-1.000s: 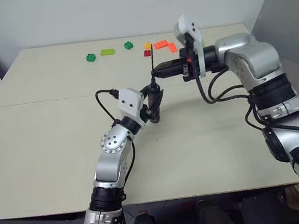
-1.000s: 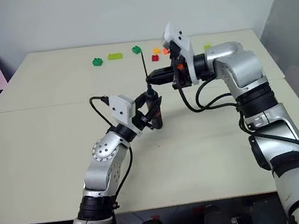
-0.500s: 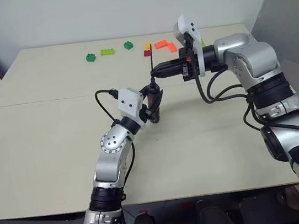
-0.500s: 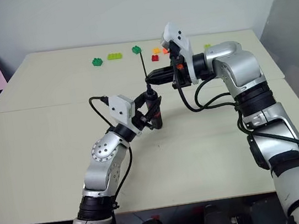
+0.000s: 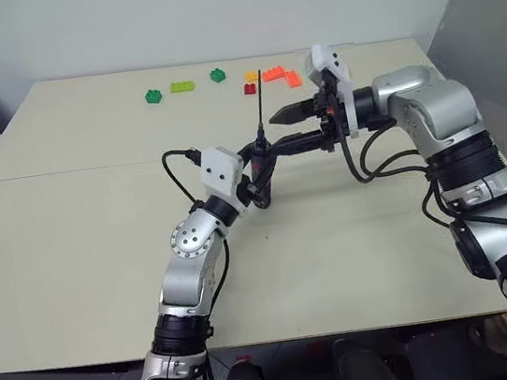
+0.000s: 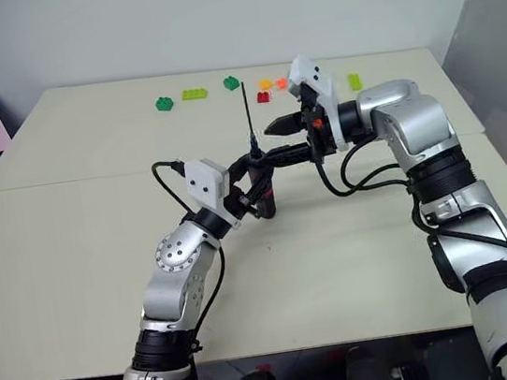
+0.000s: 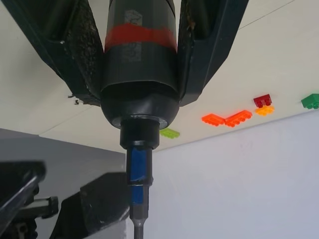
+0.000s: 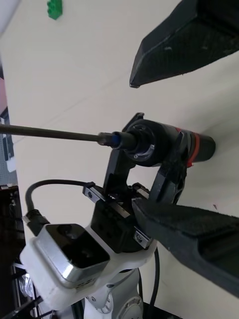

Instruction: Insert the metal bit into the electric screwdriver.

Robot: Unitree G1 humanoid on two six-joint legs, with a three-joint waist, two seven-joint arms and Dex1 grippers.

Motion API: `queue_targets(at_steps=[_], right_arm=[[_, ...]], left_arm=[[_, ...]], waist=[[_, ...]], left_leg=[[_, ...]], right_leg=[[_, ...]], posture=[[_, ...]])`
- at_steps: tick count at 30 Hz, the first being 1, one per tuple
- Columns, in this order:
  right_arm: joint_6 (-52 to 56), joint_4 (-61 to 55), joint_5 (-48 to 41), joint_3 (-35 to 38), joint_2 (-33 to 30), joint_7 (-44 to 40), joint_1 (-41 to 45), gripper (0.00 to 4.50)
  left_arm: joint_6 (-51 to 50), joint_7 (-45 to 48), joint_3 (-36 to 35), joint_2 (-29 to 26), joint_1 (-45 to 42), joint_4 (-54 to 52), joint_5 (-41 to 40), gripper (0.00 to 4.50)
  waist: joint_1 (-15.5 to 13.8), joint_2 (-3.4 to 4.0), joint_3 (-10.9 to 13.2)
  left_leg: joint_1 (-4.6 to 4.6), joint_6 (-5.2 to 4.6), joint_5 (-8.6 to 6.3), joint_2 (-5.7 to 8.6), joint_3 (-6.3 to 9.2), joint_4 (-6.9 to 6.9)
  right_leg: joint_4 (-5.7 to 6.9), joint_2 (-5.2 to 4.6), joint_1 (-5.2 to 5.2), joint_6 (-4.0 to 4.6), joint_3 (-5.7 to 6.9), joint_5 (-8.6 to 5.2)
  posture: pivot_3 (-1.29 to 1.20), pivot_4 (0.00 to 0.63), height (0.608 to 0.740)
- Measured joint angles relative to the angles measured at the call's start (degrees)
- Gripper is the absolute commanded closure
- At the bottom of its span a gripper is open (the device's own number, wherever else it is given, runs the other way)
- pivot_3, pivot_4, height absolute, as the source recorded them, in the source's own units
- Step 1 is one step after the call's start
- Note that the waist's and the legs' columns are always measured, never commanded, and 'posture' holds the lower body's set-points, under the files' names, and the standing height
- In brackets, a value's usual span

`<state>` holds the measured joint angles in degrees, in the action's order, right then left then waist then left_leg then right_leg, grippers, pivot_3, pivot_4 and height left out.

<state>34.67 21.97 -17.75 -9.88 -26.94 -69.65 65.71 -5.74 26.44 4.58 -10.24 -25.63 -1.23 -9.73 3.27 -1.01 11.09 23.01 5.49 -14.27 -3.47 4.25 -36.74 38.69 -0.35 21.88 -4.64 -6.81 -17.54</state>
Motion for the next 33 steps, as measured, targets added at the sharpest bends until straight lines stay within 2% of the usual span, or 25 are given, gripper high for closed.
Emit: queue_targets(at_steps=[3, 5, 11, 13, 18, 20, 22, 25, 28, 33], right_arm=[[0.86, -3.19, -0.55, 2.53, -1.58, 2.38, -1.84, 0.0], [2.22, -7.2, -1.37, 4.72, -3.48, 4.28, -4.56, 0.0], [6.05, -22.52, -2.26, 10.02, -9.92, 9.52, -15.26, 0.0], [7.79, -31.31, -3.49, 11.65, -13.42, 11.08, -21.02, 0.0], [9.56, -41.8, -3.92, 14.37, -20.4, 11.75, -26.31, 0.0], [10.73, -49.41, -4.96, 16.9, -27.02, 10.52, -31.34, 0.0], [11.05, -52.0, -5.93, 18.49, -28.95, 10.07, -33.34, 0.0], [12.43, -54.68, -8.13, 20.54, -30.4, 9.82, -36.24, 0.0], [15.54, -59.22, -11.82, 26.79, -33.25, 8.45, -43.22, 0.0], [17.59, -62.86, -13.27, 32.19, -33.74, 9.97, -50.27, 0.0]], left_arm=[[-0.09, 0.65, 0.26, -0.48, -1.76, 1.49, 0.17, 2.84], [-0.12, 0.65, 0.4, -2.75, -4.56, 3.16, 1.93, 2.84], [-3.06, 0.94, 3.27, -9.43, -17.47, 11.53, 10.47, 2.84], [-5.36, 4.59, 6.51, -12.26, -23.6, 17.79, 14.2, 2.84], [-4.78, 13.63, 13.15, -13.42, -30.06, 26.36, 17.98, 2.84], [-1.6, 21.12, 17.76, -13.02, -36.75, 35.03, 20.56, 2.84], [0.41, 23.25, 19.36, -12.47, -38.55, 39.11, 22.1, 2.84], [2.72, 25.33, 20.58, -10.58, -41.14, 44.63, 23.58, 2.84], [5.45, 28.65, 22.73, -7.04, -45.02, 52.0, 25.83, 2.84], [8.42, 32.32, 25.63, -3.44, -45.4, 58.88, 29.3, 2.84]], waist=[[-0.07, -0.02, 0.02], [-0.25, -0.03, 0.03], [-0.79, -0.03, 0.04], [-1.09, 0.0, 0.05], [-1.44, 0.07, 0.11], [-1.75, 0.1, 0.12], [-1.41, 0.11, 0.12], [-1.2, 0.1, 0.12], [-1.73, 0.11, 0.12], [-1.45, 0.1, 0.11]], left_leg=[[0.03, 0.0, 0.0, 0.0, 0.01, 0.0], [0.25, 0.0, 0.0, 0.0, 0.02, -0.03], [0.65, 0.0, 0.0, 0.02, 0.15, -0.04], [0.81, 0.0, 0.0, 0.03, 0.17, 0.0], [0.98, 0.01, 0.01, 0.04, 0.21, 0.08], [1.02, 0.0, 0.0, 0.03, 0.26, 0.1], [0.98, 0.0, 0.0, 0.05, 0.21, 0.09], [0.93, -0.01, 0.0, 0.05, 0.22, 0.09], [0.95, -0.01, 0.0, 0.07, 0.23, 0.08], [0.92, -0.02, -0.01, 0.1, 0.21, 0.05]], right_leg=[[0.0, 0.0, 0.01, 0.0, 0.02, 0.0], [0.02, 0.0, 0.22, 0.0, 0.03, 0.0], [-0.13, -0.02, 0.44, 0.0, 0.17, 0.0], [-0.2, -0.02, 0.56, 0.0, 0.21, 0.0], [-0.33, -0.02, 0.75, 0.0, 0.26, 0.0], [-0.62, -0.01, 0.61, 0.01, 0.34, 0.0], [-0.66, -0.05, 0.54, 0.0, 0.25, 0.0], [-0.65, -0.04, 0.49, 0.0, 0.26, 0.0], [-0.71, -0.05, 0.4, 0.0, 0.29, 0.0], [-0.7, -0.07, 0.36, 0.0, 0.26, 0.0]], posture=[[0.0, 0.15, 0.74], [0.0, 0.15, 0.74], [0.0, 0.15, 0.74], [0.0, 0.15, 0.74], [0.0, 0.15, 0.74], [0.0, 0.15, 0.74], [0.0, 0.15, 0.74], [0.0, 0.15, 0.74], [0.0, 0.15, 0.74], [0.0, 0.15, 0.74]])
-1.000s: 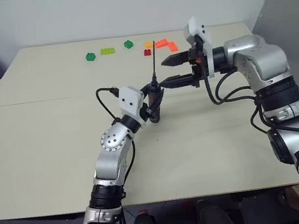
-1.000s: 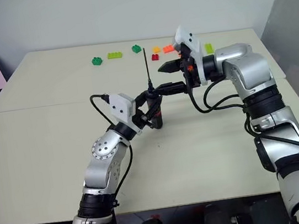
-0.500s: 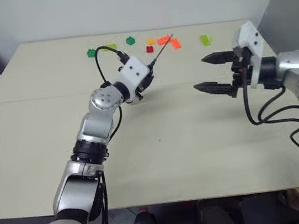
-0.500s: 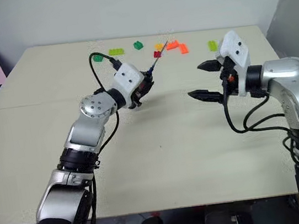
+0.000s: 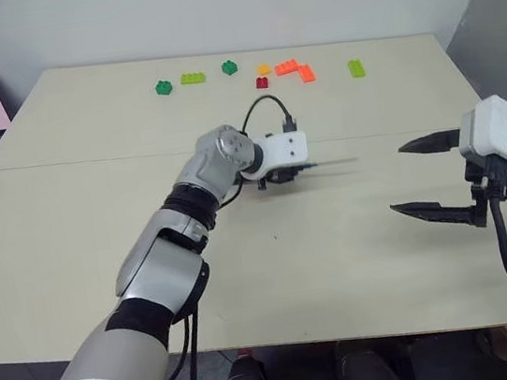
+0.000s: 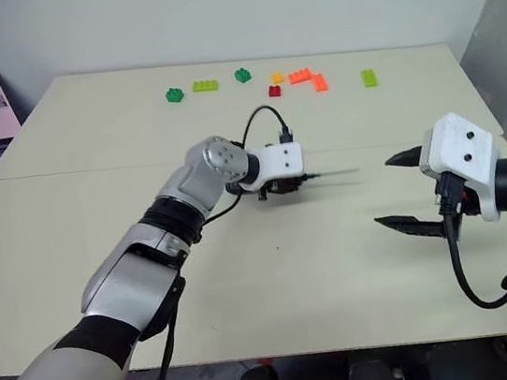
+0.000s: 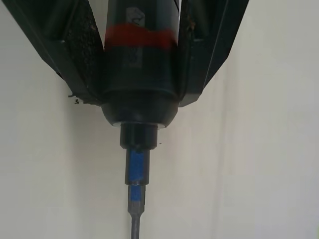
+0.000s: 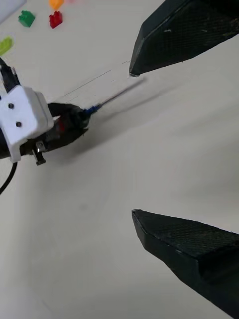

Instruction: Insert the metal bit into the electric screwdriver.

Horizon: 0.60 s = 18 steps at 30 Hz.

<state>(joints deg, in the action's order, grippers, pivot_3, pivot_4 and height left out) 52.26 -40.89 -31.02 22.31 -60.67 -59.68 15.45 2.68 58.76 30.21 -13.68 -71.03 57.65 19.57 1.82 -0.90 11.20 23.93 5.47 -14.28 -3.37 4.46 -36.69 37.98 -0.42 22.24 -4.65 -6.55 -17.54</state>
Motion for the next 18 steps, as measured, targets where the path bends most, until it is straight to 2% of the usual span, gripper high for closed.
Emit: queue_targets(at_steps=[4, 6, 11, 17, 18], right_arm=[[1.07, -1.76, -1.67, 0.71, 0.77, 2.85, -1.51, 0.0], [1.45, -2.27, -1.93, 1.08, 0.66, 4.1, -2.39, 0.0], [1.96, -1.91, -2.02, 1.14, -0.08, 5.01, -3.61, 0.0], [0.63, -0.02, -1.8, 0.65, -0.67, 5.15, -3.58, 0.0], [0.34, 0.41, -1.76, 0.34, -0.69, 5.15, -3.52, 0.0]], left_arm=[[0.51, 1.99, -0.2, 1.24, -0.2, 1.52, 0.47, 2.84], [0.65, 2.12, -0.44, 1.79, -0.4, 2.23, 0.81, 2.28], [0.2, 3.26, -1.94, 2.11, -0.51, 3.24, 0.45, 1.44], [-2.46, 8.94, -3.63, 1.04, -0.26, 1.52, -1.22, 0.11], [-3.02, 10.12, -3.74, 0.42, 0.16, 0.26, -1.67, 0.01]], waist=[[0.09, 0.08, -0.05], [-0.04, 0.07, -0.07], [-0.12, 0.07, -0.07], [-0.06, 0.07, -0.06], [0.01, 0.08, -0.06]], left_leg=[[-0.09, -0.01, 0.0, 0.0, 0.02, 0.0], [-0.09, -0.01, 0.0, 0.0, 0.02, -0.12], [-0.09, -0.01, 0.0, 0.01, 0.02, -0.17], [-0.08, 0.0, 0.01, 0.01, 0.03, -0.17], [-0.08, 0.0, 0.01, 0.0, 0.02, -0.16]], right_leg=[[0.11, 0.03, -0.03, 0.0, -0.02, 0.0], [0.1, 0.02, -0.12, 0.0, -0.02, 0.0], [0.13, 0.0, -0.15, -0.01, -0.01, 0.0], [0.14, 0.0, -0.13, -0.01, 0.0, 0.0], [0.15, 0.0, -0.11, -0.01, -0.01, 0.0]], posture=[[0.0, 0.15, 0.74], [0.0, 0.15, 0.74], [0.0, 0.15, 0.74], [0.0, 0.15, 0.74], [0.0, 0.15, 0.74]])
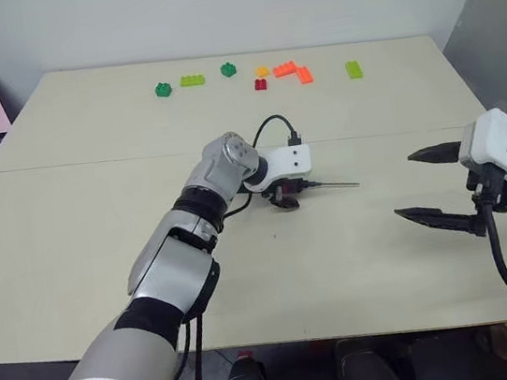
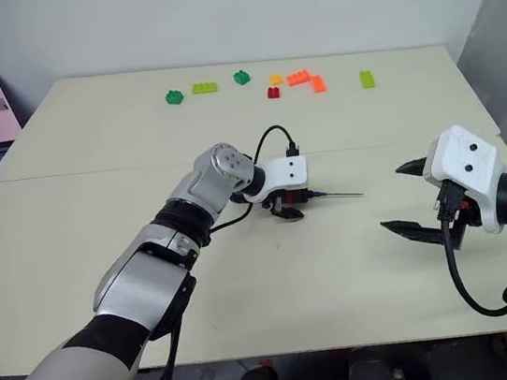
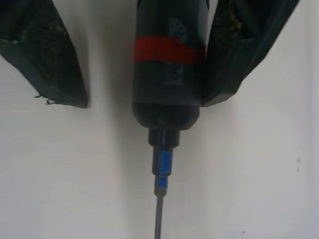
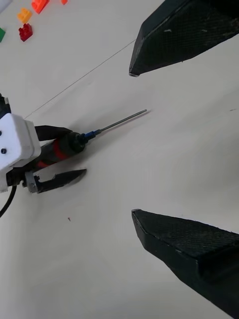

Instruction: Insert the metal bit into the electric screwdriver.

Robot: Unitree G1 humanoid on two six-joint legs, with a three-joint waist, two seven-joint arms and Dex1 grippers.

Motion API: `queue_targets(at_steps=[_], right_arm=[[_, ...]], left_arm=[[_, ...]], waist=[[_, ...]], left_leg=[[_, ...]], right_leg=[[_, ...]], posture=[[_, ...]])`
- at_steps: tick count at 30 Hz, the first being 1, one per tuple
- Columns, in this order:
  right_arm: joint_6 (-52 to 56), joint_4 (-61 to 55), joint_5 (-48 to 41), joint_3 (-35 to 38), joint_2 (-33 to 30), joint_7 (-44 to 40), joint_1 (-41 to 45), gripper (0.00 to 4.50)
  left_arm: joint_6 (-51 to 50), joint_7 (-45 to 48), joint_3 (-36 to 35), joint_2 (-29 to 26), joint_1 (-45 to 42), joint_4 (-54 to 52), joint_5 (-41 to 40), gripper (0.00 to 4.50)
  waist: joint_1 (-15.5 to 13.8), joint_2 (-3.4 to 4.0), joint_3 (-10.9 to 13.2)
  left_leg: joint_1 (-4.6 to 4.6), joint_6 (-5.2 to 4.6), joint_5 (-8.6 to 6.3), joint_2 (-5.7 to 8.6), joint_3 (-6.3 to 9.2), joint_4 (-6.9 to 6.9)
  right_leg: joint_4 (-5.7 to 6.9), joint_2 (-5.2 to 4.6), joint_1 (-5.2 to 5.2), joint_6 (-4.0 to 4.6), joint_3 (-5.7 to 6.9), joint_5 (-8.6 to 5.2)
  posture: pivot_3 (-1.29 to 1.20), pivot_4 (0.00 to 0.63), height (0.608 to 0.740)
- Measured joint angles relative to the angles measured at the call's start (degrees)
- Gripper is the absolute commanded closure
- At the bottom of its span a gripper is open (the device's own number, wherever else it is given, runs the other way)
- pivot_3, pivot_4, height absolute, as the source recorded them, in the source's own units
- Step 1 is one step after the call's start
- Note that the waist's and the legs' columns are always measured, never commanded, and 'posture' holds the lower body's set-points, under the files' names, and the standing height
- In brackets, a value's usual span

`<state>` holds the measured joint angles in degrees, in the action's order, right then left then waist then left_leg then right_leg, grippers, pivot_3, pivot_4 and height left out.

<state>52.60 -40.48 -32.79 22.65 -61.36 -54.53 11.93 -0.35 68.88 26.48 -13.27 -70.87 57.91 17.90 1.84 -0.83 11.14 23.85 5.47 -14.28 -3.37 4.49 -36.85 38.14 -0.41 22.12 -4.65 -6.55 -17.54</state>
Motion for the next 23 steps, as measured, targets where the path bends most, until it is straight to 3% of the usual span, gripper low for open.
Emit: queue_targets(at_steps=[7, 9, 16, 23], right_arm=[[-3.66, 3.25, 0.25, -2.08, -0.1, -0.03, 0.27, 0.0], [-5.41, 4.6, 0.3, -2.27, 0.45, 0.0, 0.24, 0.0], [-10.27, 7.51, 0.71, -1.23, 1.94, -0.59, -3.17, 0.0], [-15.54, 12.19, 2.62, 0.85, 1.93, -2.84, -8.75, 0.0]], left_arm=[[-3.73, 3.19, -7.2, -10.9, 4.23, -16.46, -5.29, 0.01], [-4.33, 3.37, -10.28, -16.93, 8.75, -23.64, -7.18, 0.01], [-16.7, 2.73, -21.32, -27.99, 28.3, -42.73, -15.29, 0.01], [-22.71, -3.03, -31.31, -33.49, 40.77, -51.15, -20.79, 0.01]], waist=[[0.16, 0.0, 0.01], [0.43, 0.0, 0.01], [0.0, -0.01, 0.01], [-0.23, -0.11, -0.03]], left_leg=[[-0.01, 0.01, 0.01, -0.06, 0.0, -0.07], [-0.13, 0.01, 0.01, -0.08, -0.01, -0.08], [-0.15, -0.01, 0.07, -0.12, 0.0, -0.21], [-0.37, -0.03, 0.15, -0.11, 0.03, -0.24]], right_leg=[[0.32, 0.03, 0.13, 0.0, 0.0, 0.0], [0.48, 0.04, 0.12, -0.01, -0.02, -0.01], [0.83, 0.04, 0.13, 0.0, 0.04, -0.01], [0.83, 0.03, -0.11, 0.0, 0.09, -0.01]], posture=[[0.0, 0.15, 0.74], [0.0, 0.15, 0.74], [0.0, 0.15, 0.74], [0.0, 0.15, 0.74]])
